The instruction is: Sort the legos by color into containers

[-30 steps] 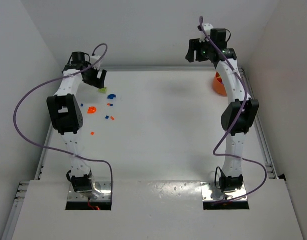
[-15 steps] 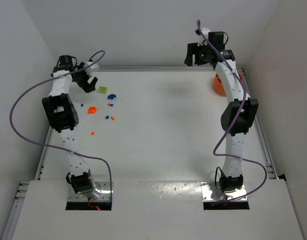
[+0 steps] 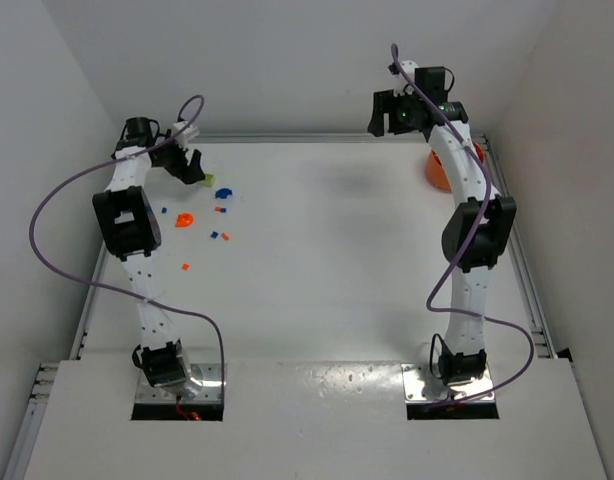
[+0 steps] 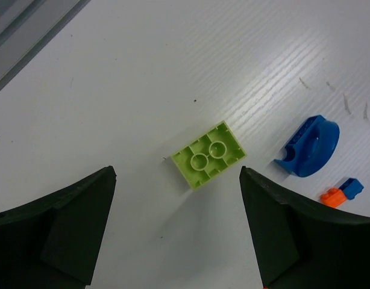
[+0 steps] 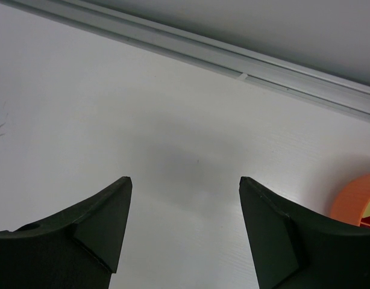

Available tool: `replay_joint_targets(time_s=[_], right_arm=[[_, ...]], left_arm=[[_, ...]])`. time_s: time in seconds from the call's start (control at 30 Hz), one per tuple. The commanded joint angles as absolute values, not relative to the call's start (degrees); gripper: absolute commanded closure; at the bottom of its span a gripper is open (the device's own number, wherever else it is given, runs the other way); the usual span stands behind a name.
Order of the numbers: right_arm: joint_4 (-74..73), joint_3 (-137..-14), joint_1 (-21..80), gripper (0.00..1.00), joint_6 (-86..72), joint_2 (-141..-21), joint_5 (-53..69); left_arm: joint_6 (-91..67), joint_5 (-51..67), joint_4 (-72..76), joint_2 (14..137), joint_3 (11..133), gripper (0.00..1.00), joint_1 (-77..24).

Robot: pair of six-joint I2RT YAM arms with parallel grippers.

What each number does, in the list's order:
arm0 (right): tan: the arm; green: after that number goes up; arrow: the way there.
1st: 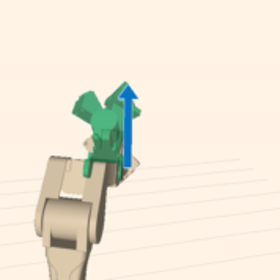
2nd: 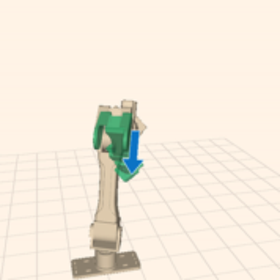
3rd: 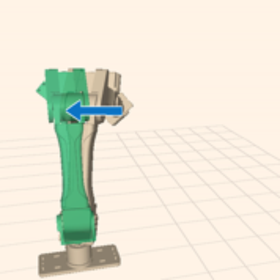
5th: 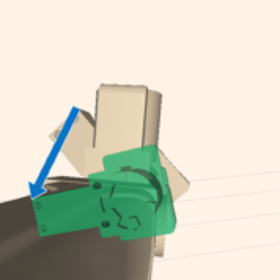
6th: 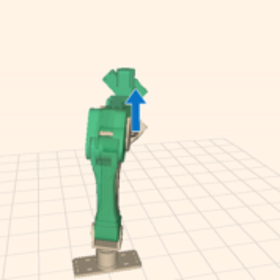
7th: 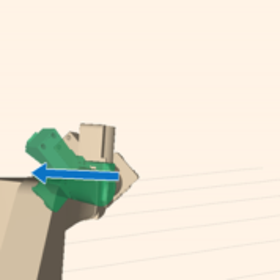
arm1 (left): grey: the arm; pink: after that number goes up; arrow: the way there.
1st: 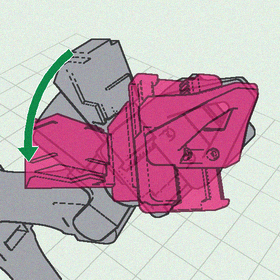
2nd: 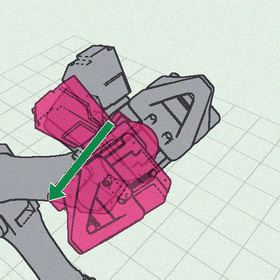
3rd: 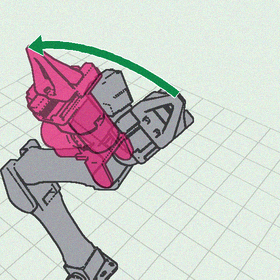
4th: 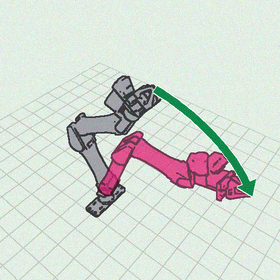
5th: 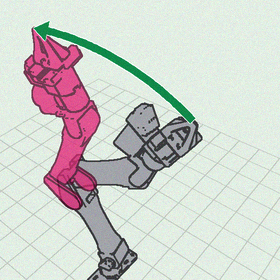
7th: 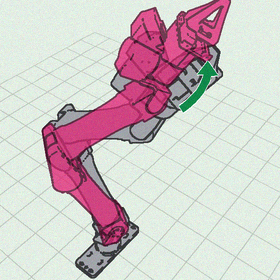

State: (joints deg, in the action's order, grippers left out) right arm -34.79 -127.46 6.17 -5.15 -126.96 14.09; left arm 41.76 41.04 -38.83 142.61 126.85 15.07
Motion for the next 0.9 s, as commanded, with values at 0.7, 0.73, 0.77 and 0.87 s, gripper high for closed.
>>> replay_joint_targets(time_s=[0.7, 0.73, 0.77, 0.87], right_arm=[[-33.5, -127.5, 6.9, 0.26, -4.6, -124.5, 14.5], [-33.5, -127.5, 6.9, 0.26, -4.6, -124.5, 14.5], [-33.5, -127.5, 6.9, 0.26, -4.6, -124.5, 14.5], [-33.5, -127.5, 6.9, 0.26, -4.6, -123.9, 14.5]], left_arm=[[2.6, 6.8, -17.8, 125.6, 101.9, 0.05, 4.7], [2.6, 6.8, -17.8, 125.6, 102.0, 0.05, 4.7], [2.6, 6.0, -17.8, 126.2, 103.0, 0.05, 4.7], [2.6, 5.1, -17.8, 128.3, 106.1, 0.05, 4.7]])
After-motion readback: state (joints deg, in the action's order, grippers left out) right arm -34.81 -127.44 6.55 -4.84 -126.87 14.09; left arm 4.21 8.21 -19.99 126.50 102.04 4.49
